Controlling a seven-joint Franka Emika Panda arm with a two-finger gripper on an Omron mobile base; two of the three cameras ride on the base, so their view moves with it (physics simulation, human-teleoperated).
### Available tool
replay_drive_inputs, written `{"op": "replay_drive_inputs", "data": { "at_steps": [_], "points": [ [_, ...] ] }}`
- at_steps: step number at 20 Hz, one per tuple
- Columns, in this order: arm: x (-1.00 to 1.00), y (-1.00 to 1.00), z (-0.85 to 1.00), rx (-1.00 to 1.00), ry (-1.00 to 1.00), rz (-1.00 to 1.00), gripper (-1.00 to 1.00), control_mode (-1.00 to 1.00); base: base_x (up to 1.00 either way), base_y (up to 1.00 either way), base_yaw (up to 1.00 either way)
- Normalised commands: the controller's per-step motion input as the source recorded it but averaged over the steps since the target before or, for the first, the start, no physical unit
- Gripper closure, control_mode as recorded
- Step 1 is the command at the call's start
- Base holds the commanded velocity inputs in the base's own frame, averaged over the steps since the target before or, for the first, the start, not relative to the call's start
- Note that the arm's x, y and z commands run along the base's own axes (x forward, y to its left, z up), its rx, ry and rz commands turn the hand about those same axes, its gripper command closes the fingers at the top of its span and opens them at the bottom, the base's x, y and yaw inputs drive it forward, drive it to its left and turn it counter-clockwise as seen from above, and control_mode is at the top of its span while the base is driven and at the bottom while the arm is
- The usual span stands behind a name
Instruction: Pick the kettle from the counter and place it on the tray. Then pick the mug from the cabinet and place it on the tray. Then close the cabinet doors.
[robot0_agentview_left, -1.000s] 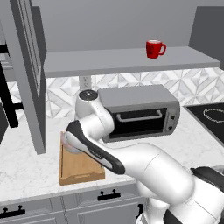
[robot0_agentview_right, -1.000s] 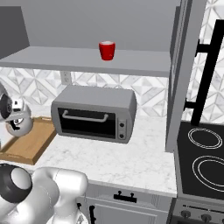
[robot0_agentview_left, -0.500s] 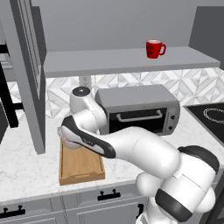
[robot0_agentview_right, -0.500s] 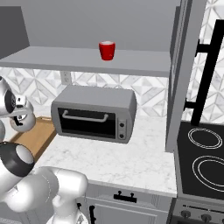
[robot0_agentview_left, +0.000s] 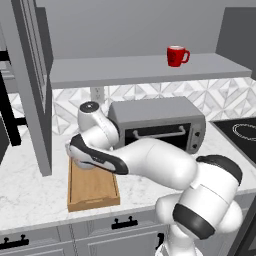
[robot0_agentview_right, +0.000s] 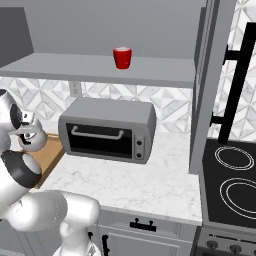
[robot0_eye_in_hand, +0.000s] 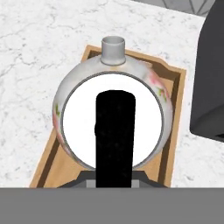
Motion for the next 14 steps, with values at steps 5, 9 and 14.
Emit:
{"op": "replay_drive_inputs", "data": {
  "at_steps": [5,9,14],
  "points": [
    [0.27,-0.01,-0.28,0.0,0.01,-0.15,1.0,-1.0,0.0,0.0,0.0],
    [0.26,0.0,-0.31,0.0,0.02,-0.13,1.0,-1.0,0.0,0.0,0.0],
    [0.24,0.0,-0.28,0.0,0.02,-0.11,1.0,-1.0,0.0,0.0,0.0]
  ]
}}
